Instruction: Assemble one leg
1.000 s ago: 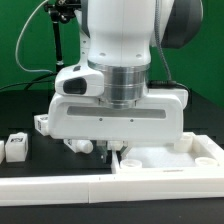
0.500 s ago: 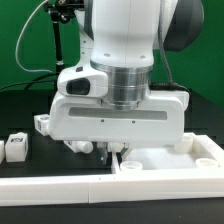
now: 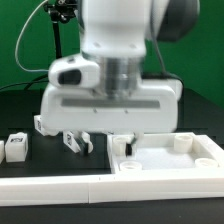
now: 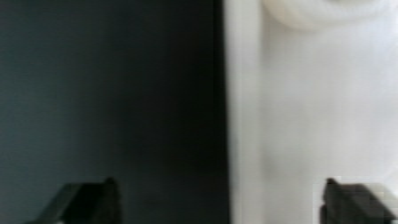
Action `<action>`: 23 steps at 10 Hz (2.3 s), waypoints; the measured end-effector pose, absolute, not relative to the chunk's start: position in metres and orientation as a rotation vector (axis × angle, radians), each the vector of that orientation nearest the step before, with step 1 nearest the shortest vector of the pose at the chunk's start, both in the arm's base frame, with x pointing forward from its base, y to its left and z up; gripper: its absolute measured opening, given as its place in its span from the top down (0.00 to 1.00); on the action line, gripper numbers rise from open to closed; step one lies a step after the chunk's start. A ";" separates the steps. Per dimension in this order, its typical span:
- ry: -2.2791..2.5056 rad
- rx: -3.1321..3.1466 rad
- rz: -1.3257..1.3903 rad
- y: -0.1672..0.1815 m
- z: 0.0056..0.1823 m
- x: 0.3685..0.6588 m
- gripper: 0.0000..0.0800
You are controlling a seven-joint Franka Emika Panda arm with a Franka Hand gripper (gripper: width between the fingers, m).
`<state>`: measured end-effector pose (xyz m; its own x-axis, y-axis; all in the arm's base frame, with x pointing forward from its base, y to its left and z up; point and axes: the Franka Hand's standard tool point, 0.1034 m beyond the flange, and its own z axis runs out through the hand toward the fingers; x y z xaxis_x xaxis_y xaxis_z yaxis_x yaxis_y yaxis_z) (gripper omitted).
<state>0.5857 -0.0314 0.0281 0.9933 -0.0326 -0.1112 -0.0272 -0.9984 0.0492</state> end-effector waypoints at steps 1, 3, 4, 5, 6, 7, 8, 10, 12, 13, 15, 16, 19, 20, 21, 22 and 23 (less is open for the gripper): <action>-0.035 3.093 -0.172 -0.040 0.044 0.580 0.22; -0.069 3.092 -0.217 -0.056 0.068 0.576 0.19; -0.064 3.091 -0.207 -0.055 0.065 0.577 0.19; -0.062 3.090 -0.210 -0.054 0.063 0.577 0.19; -0.063 3.090 -0.209 -0.055 0.064 0.577 0.19; -0.063 3.090 -0.210 -0.055 0.063 0.577 0.19; -0.063 3.090 -0.210 -0.054 0.064 0.577 0.19; -0.040 3.095 -0.223 -0.059 0.069 0.557 0.19; -0.004 3.105 -0.247 -0.060 0.076 0.541 0.19; 0.077 3.111 -0.197 -0.048 0.079 0.535 0.19; 0.114 3.113 -0.182 -0.046 0.076 0.527 0.19; 0.114 3.112 -0.179 -0.046 0.077 0.529 0.19; 0.117 3.112 -0.184 -0.046 0.075 0.528 0.19; 0.134 3.111 -0.184 -0.049 0.075 0.527 0.19; 0.243 3.105 -0.187 -0.064 0.073 0.523 0.19; 0.236 3.105 -0.199 -0.082 0.071 0.516 0.19; 0.231 3.102 -0.210 -0.092 0.069 0.510 0.19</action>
Offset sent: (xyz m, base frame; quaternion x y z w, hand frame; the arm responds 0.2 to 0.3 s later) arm 0.0000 0.0000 0.0000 0.0000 0.0000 0.0000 1.0000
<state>0.5103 -0.0917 0.0693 0.9799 0.1457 -0.1360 0.1490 -0.9887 0.0137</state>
